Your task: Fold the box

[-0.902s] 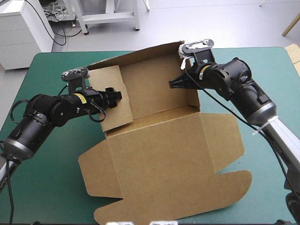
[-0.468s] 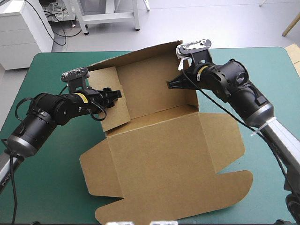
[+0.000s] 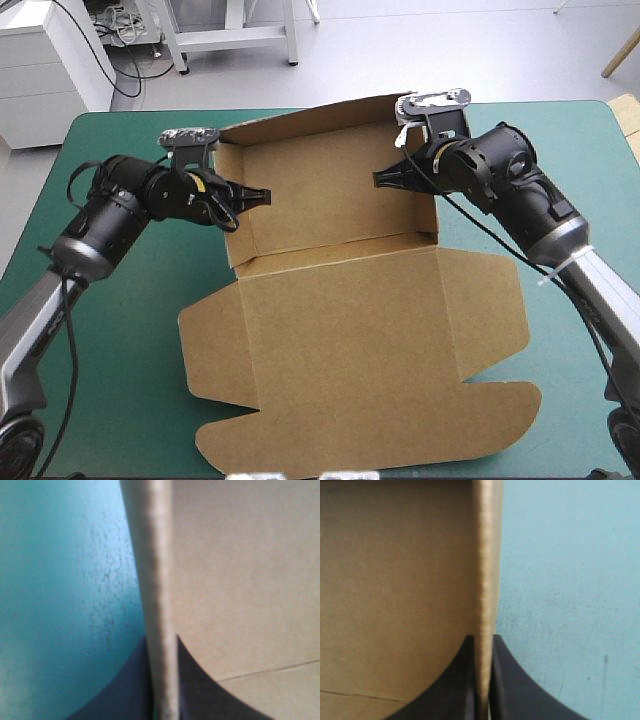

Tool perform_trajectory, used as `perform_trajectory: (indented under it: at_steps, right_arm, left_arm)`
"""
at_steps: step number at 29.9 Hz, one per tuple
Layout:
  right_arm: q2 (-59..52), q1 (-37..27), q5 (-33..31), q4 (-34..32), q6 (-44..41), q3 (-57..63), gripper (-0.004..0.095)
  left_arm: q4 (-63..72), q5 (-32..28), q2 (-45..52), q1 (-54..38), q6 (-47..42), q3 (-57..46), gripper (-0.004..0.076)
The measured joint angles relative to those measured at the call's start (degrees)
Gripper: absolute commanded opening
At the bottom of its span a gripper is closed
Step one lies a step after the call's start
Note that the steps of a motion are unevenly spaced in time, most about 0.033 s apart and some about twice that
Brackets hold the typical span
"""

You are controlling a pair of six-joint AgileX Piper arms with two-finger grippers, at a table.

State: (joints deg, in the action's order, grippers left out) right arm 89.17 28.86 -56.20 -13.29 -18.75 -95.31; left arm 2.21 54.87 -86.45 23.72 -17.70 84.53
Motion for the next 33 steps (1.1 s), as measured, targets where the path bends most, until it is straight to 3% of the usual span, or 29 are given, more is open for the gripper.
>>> perform_trajectory:
  at_steps: [7, 14, 29, 33]
  right_arm:
    - [7.68, -6.34, -5.03, 8.16, 3.03, -0.26, -0.0015]
    - [15.56, -8.81, -8.24, 12.3, 5.52, -0.31, -0.0016]
    - [18.74, -9.08, -8.37, 13.29, 5.77, -0.68, -0.0004]
    - [18.85, -9.08, -8.12, 13.29, 5.91, -0.68, 0.0165]
  left_arm:
    - [-0.04, 10.12, -14.27, 0.0, 3.04, 15.04, -0.0008]
    - [1.19, 16.77, -24.17, 0.0, 4.2, 20.41, -0.0008]
    - [-0.9, 16.5, -29.88, 1.22, 4.4, 22.1, -0.0008]
    - [-0.98, 16.42, -29.94, 1.22, 4.4, 22.1, 0.0008]
